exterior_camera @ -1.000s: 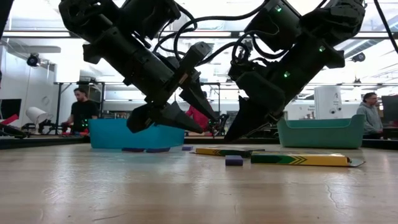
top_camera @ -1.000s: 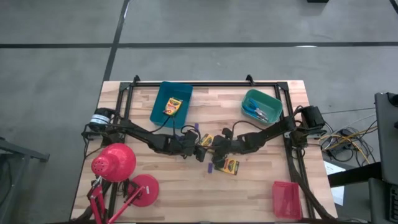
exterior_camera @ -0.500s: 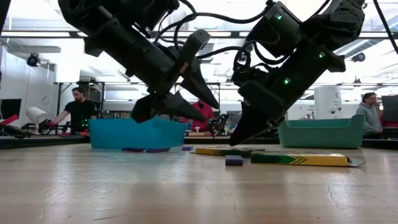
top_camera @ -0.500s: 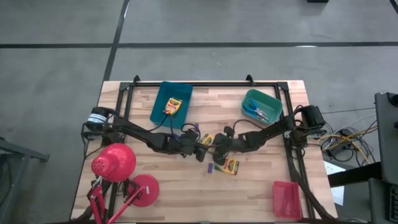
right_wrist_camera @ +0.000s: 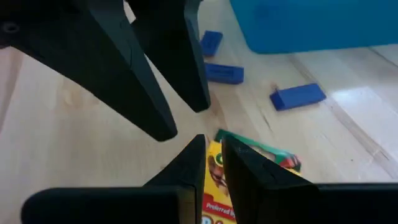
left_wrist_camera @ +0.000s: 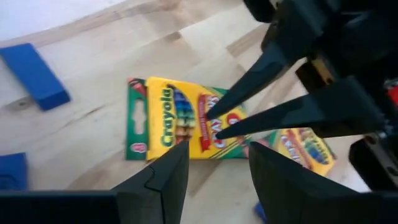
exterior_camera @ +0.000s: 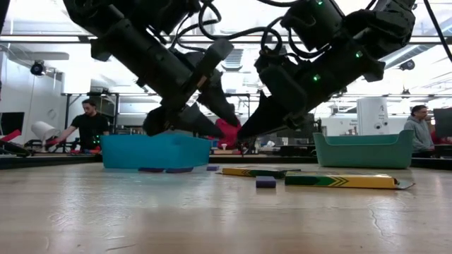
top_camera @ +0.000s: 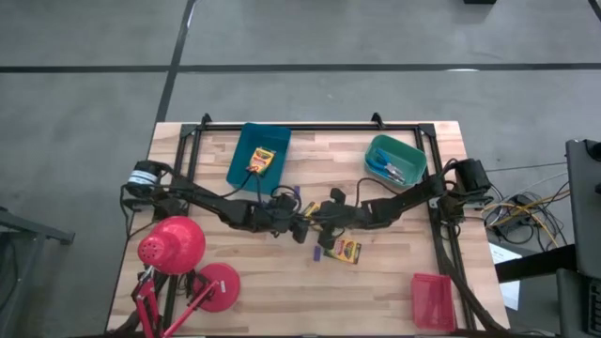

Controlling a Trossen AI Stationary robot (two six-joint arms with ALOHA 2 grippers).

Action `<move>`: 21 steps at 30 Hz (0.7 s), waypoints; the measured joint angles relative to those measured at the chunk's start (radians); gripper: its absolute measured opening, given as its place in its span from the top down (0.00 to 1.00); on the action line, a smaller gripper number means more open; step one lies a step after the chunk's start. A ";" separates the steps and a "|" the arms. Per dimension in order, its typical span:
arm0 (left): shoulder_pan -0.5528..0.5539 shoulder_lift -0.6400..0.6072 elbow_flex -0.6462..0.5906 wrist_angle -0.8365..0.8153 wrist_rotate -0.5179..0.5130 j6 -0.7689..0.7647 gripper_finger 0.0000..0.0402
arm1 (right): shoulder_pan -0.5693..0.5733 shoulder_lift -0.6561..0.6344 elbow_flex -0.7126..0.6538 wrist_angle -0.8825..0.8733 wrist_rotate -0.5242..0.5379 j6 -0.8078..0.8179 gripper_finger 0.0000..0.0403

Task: Pick & Place School Supplies
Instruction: Put the yellow crayon box into the blue bin

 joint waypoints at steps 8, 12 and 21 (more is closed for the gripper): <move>0.000 -0.001 -0.001 -0.107 -0.061 0.020 0.57 | -0.003 0.000 -0.018 -0.022 0.104 0.037 0.87; 0.000 -0.014 -0.001 -0.154 -0.070 0.020 0.57 | -0.003 0.000 -0.054 -0.020 0.103 0.088 0.87; -0.001 -0.101 0.000 -0.243 -0.164 0.012 0.57 | -0.003 0.000 -0.153 0.115 0.103 0.158 0.87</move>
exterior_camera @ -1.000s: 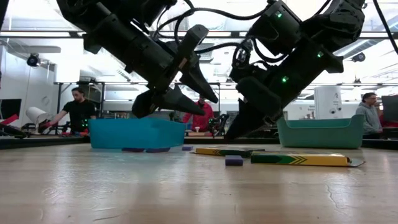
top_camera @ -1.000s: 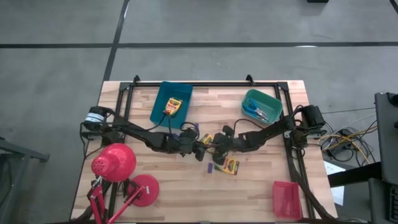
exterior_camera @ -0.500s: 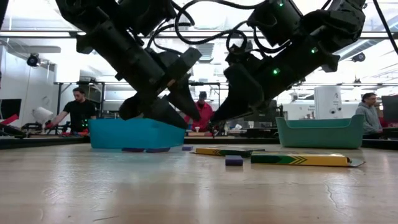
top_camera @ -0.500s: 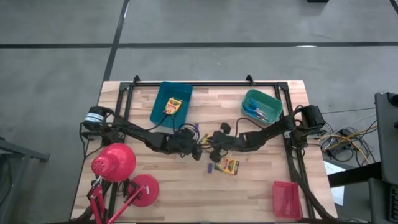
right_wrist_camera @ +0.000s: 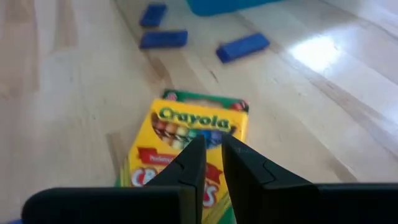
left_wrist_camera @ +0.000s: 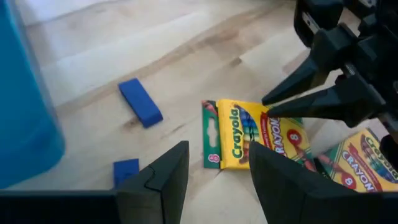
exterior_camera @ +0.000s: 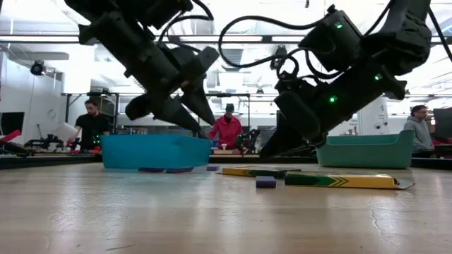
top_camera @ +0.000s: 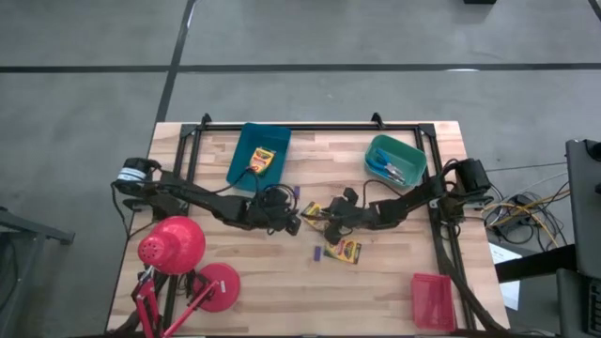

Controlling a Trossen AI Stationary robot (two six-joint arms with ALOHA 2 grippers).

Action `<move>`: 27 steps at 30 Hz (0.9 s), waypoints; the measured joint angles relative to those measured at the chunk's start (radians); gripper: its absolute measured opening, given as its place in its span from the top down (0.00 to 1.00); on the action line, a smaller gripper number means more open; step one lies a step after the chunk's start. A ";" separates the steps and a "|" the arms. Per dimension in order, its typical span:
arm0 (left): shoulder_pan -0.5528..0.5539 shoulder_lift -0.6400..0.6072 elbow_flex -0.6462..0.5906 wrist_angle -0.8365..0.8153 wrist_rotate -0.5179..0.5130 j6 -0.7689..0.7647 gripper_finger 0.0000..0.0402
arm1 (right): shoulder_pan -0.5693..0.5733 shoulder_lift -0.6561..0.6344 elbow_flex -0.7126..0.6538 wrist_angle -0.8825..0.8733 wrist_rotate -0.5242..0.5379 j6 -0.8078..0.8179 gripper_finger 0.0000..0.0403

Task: Pick & Place School Supplies
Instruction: Put the yellow crayon box into the blue bin

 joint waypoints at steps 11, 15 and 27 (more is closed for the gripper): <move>-0.001 -0.018 0.000 -0.001 -0.022 0.007 0.57 | 0.011 0.002 -0.031 0.128 -0.129 0.002 0.87; -0.001 -0.020 0.000 0.000 -0.023 0.007 0.57 | 0.023 0.028 -0.003 0.128 -0.135 0.000 0.87; -0.001 -0.026 0.000 -0.003 -0.023 0.014 0.57 | 0.014 0.154 0.063 0.135 -0.086 -0.016 0.87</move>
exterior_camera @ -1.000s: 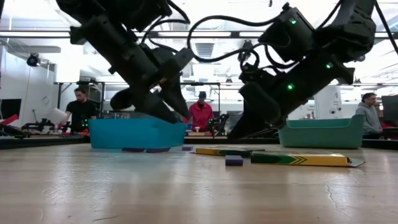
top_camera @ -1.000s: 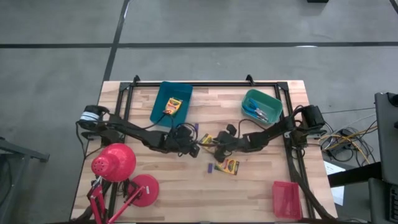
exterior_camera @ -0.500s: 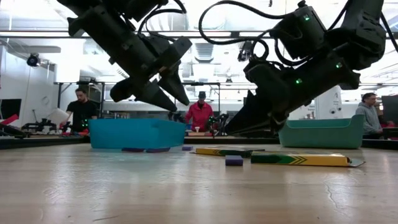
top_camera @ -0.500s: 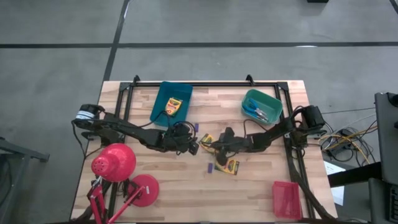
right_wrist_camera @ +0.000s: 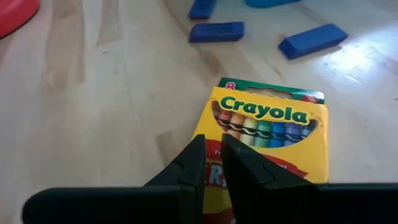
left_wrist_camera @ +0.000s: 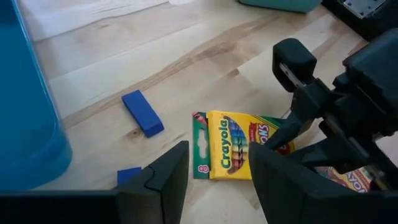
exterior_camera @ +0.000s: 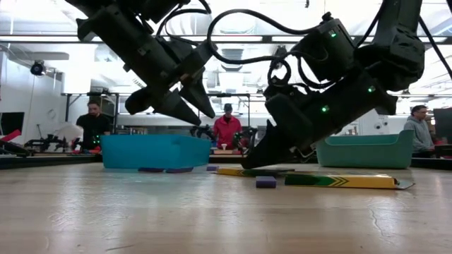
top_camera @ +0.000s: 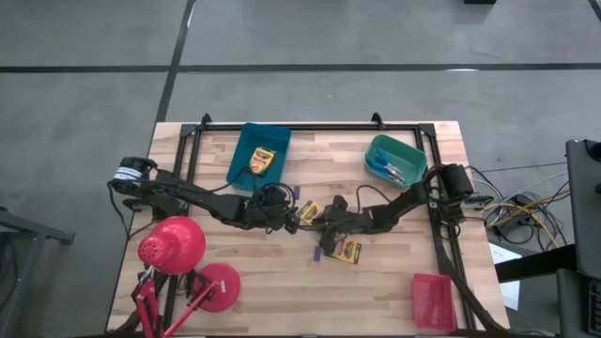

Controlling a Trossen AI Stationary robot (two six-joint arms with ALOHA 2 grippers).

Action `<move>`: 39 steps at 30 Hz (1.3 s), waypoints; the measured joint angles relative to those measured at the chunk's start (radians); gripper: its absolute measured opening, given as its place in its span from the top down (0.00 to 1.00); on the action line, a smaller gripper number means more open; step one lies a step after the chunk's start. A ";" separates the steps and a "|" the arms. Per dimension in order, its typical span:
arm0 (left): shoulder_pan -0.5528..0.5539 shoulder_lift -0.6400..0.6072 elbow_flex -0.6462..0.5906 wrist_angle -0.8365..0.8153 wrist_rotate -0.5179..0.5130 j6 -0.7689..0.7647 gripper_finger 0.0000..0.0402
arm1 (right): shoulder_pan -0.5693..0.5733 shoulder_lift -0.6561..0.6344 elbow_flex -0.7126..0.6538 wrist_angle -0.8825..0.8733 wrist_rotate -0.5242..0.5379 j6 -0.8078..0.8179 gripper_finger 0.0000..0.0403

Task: Pick & Place School Supplies
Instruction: Put the yellow crayon box into the blue bin

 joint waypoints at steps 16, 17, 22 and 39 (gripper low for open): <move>0.001 -0.003 0.000 -0.003 -0.008 -0.002 0.57 | -0.044 0.005 0.020 -0.004 0.113 0.165 0.87; 0.001 -0.003 0.000 -0.003 -0.008 -0.002 0.57 | -0.044 0.005 0.019 0.008 0.116 0.143 0.87; 0.000 -0.003 0.000 -0.003 -0.008 -0.003 0.57 | -0.035 -0.016 0.021 0.017 0.114 0.094 0.87; 0.000 -0.003 0.000 -0.012 -0.011 -0.007 0.57 | -0.028 -0.093 0.024 -0.339 0.160 0.195 0.87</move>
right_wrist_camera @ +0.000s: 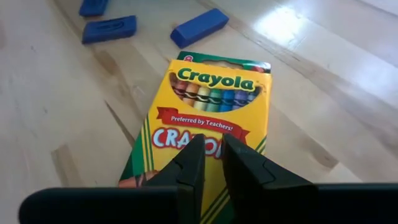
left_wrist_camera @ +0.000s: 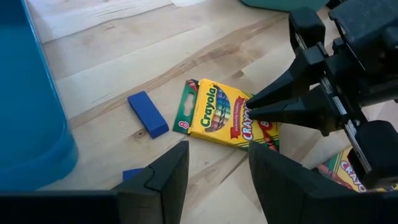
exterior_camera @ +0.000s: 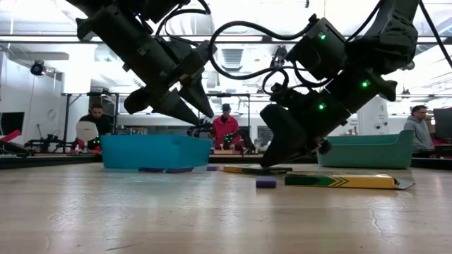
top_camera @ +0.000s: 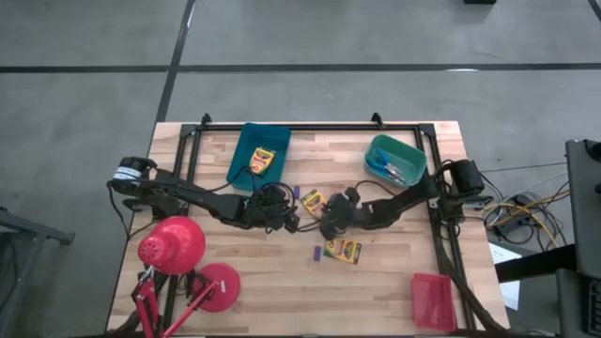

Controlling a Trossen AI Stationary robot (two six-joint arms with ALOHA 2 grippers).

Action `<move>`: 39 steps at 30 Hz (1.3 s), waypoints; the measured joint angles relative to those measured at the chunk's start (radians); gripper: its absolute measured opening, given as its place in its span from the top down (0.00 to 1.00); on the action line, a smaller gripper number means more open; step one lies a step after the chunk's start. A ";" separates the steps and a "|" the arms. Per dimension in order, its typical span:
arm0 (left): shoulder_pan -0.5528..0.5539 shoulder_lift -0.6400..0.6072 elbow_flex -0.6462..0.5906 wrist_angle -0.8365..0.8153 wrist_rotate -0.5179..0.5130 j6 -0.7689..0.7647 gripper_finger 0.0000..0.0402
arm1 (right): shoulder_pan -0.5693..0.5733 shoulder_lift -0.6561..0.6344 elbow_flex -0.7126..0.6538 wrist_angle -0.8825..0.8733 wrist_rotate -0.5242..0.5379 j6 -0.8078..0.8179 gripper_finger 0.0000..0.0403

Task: Pick & Place School Supplies
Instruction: Put the yellow crayon box into the blue bin

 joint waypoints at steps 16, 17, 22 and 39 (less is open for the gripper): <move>0.000 0.000 0.000 -0.001 0.001 -0.035 0.57 | 0.091 0.005 0.007 0.069 -0.067 0.226 0.87; 0.000 0.000 0.000 -0.001 0.001 -0.037 0.57 | 0.096 0.005 0.011 0.067 -0.068 0.216 0.87; 0.000 0.000 0.000 -0.001 0.001 -0.037 0.57 | 0.103 0.000 0.043 0.066 -0.042 0.075 0.87; -0.039 0.012 -0.058 0.019 0.140 -0.234 0.57 | 0.091 -0.100 0.059 -0.109 -0.004 -0.122 0.87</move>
